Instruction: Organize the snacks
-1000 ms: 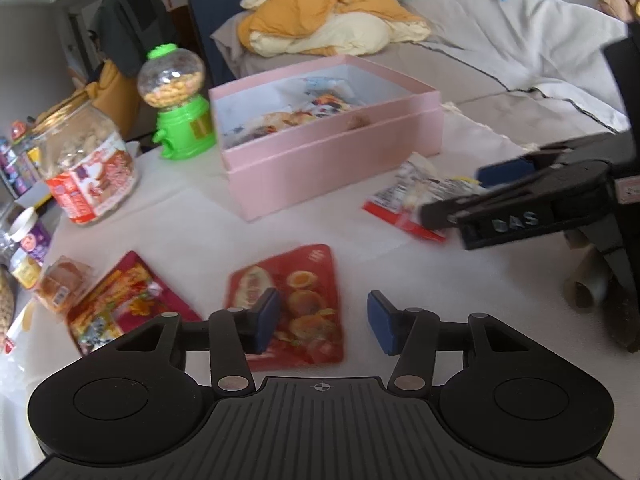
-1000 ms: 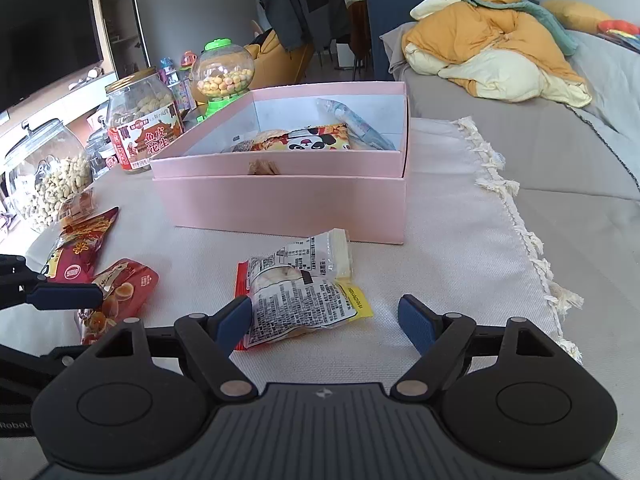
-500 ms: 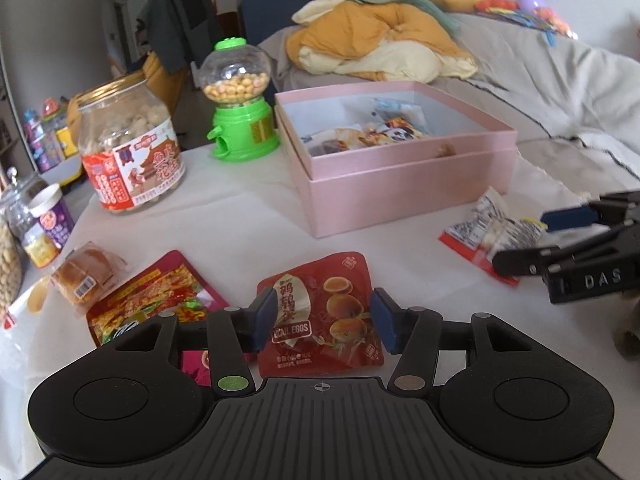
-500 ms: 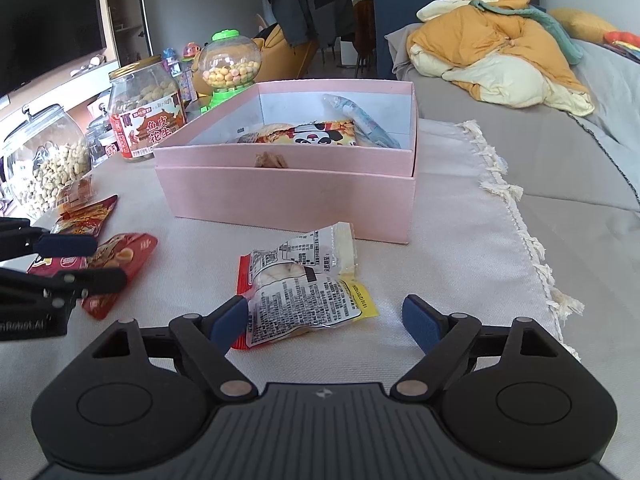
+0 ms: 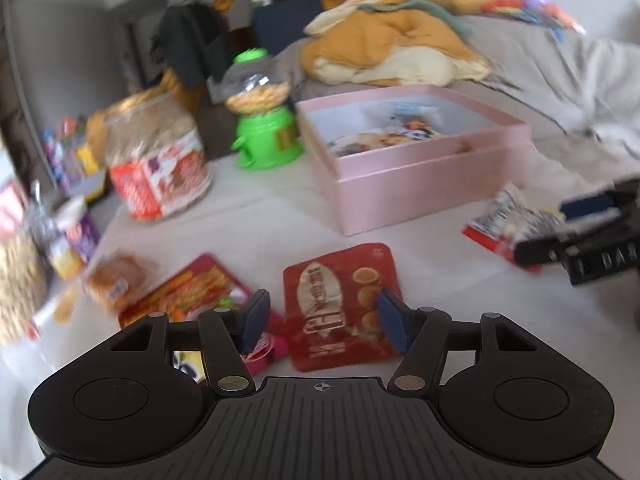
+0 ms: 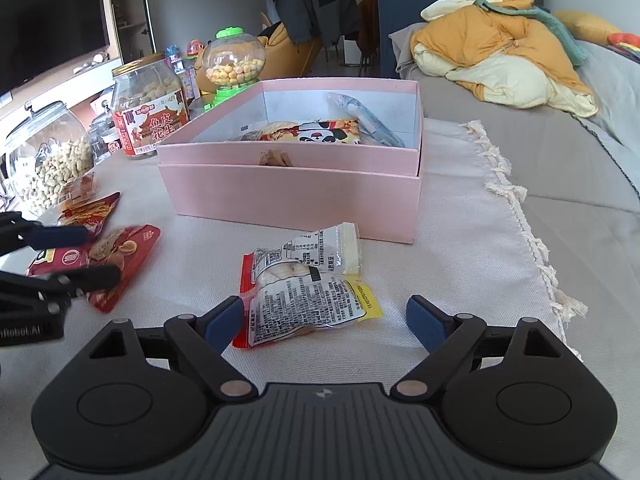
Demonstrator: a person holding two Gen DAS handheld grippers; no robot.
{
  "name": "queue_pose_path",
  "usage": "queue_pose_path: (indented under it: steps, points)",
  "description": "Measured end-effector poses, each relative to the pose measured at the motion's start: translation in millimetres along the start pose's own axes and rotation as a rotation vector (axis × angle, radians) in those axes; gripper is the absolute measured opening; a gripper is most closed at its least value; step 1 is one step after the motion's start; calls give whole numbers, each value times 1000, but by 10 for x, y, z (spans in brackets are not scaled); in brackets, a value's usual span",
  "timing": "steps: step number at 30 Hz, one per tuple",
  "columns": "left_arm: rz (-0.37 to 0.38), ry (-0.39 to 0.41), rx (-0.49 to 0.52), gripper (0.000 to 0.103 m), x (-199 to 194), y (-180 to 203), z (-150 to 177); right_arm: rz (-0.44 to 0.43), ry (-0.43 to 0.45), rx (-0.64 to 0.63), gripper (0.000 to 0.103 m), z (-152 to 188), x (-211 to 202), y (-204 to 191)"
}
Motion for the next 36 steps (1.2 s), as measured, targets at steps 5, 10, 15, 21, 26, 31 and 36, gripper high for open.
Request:
queue_pose_path:
  steps: [5, 10, 15, 21, 26, 31, 36]
  points:
    - [56, -44, -101, 69, 100, -119, -53, 1, 0, -1, 89, 0, 0, -3]
    - [97, -82, -67, 75, 197, 43, -42, 2, -1, -3, 89, 3, 1, -4]
    - [112, -89, -71, 77, 231, 61, -56, 3, -1, -4, 89, 3, 2, -6]
    - [100, -60, -101, 74, 167, 104, -2, -15, -27, -25, 97, -19, 47, -29]
    - [201, -18, -100, 72, 16, 201, 106, 0, -60, -85, 103, -60, 120, -125]
    - [215, 2, -149, 72, -49, 147, 185, 1, -21, -32, 80, -168, 135, -91]
    - [204, 13, -140, 73, -49, 178, 199, -36, -13, -108, 77, -111, 89, -158]
Point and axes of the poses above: each gripper's, at about its wrist camera, not at the fingertips, and x roughly the way its jaws point, y to its right, z to its underside, the point moved 1 cm from there along x, roughly the way its jaws point
